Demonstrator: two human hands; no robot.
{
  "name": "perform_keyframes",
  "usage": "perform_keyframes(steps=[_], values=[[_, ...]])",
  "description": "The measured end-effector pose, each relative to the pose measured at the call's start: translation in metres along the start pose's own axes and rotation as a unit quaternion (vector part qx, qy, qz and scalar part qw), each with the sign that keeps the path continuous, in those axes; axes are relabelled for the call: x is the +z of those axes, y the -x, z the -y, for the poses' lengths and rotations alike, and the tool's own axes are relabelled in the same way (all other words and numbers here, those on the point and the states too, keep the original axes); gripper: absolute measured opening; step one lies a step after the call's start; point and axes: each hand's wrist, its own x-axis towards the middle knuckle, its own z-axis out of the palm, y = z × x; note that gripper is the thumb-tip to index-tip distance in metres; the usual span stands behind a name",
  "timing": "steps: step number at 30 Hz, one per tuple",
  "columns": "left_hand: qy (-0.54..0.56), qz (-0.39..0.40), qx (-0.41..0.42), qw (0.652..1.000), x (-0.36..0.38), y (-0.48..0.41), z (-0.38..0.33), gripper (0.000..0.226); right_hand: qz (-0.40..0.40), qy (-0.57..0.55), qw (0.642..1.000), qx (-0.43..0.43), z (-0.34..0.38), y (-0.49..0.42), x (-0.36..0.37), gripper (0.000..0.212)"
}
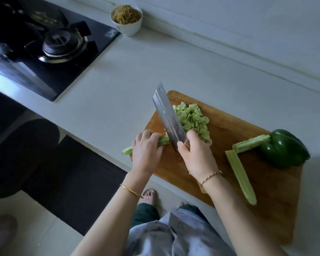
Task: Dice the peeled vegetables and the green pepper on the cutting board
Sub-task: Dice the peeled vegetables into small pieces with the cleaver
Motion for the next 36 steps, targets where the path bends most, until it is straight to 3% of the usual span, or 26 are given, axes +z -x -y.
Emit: perform_keyframes(steps=[6, 16, 20, 25, 30, 36], values=[[0.015, 0.008, 0.004, 1.0, 0.0, -0.007, 0.003, 0.026, -0.012, 0.026, 0.999, 0.04, 0.013, 0.001, 0.014, 0.016], [0.053, 0.022, -0.005, 0.998, 0.0, -0.009, 0.005, 0.025, 0.008, 0.102, 0.994, 0.033, 0.021, -0.002, 0.015, 0.016], [0.069, 0.024, -0.011, 0.997, 0.0, -0.01, 0.006, 0.025, 0.029, 0.098, 0.994, 0.046, 0.019, -0.006, 0.021, 0.017], [0.078, 0.04, 0.002, 0.996, -0.003, -0.012, 0.011, 0.031, -0.004, 0.059, 0.997, 0.048, 0.016, -0.007, 0.024, 0.016], [0.089, 0.022, -0.003, 0.996, -0.001, -0.011, 0.009, 0.024, -0.028, 0.035, 0.999, 0.026, 0.016, -0.004, 0.019, 0.019], [0.088, 0.015, 0.001, 0.996, 0.001, -0.011, 0.01, 0.023, -0.005, 0.039, 0.999, 0.03, 0.015, -0.002, 0.017, 0.019]])
